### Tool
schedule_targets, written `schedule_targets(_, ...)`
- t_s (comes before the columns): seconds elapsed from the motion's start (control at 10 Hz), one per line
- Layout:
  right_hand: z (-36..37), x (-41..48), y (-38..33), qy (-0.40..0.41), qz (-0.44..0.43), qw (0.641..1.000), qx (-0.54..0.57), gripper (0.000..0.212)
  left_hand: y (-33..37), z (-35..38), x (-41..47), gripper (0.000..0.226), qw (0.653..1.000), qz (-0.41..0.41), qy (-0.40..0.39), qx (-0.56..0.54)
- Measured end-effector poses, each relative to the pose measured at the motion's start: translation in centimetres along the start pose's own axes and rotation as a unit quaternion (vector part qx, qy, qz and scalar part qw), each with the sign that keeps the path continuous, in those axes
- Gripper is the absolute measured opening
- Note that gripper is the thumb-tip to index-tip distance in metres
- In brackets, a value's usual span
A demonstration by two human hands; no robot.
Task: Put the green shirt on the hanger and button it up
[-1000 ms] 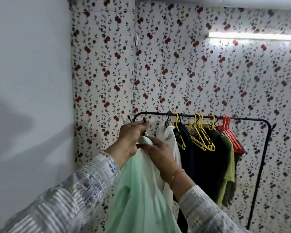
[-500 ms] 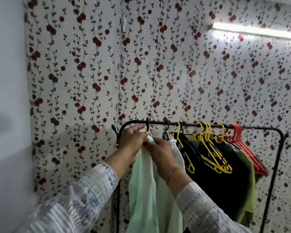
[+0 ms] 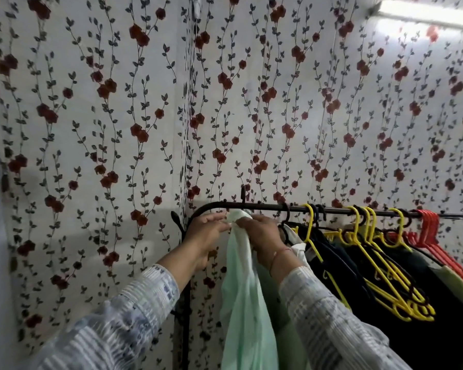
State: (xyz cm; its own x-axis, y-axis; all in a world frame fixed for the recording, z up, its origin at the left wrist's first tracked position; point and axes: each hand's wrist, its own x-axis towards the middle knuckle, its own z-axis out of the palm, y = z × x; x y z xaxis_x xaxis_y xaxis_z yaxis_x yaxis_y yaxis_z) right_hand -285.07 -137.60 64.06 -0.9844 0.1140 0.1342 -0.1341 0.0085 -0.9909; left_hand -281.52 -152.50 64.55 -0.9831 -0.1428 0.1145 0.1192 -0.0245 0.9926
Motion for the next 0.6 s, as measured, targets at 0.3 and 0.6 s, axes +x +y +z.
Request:
schedule_targets(0.3,1.8,0.2,4.3,0.029,0.043,0.999,0.0,0.015,-2.0,-0.4,2.4,0.038,0.998,-0.024,-0.051,0.0)
schedule_targets(0.6,1.6,-2.2,4.3,0.075,-0.026,0.982,-0.17,0.039,-4.3,-0.4,1.5,0.038,0.998,-0.023,-0.062,-0.006)
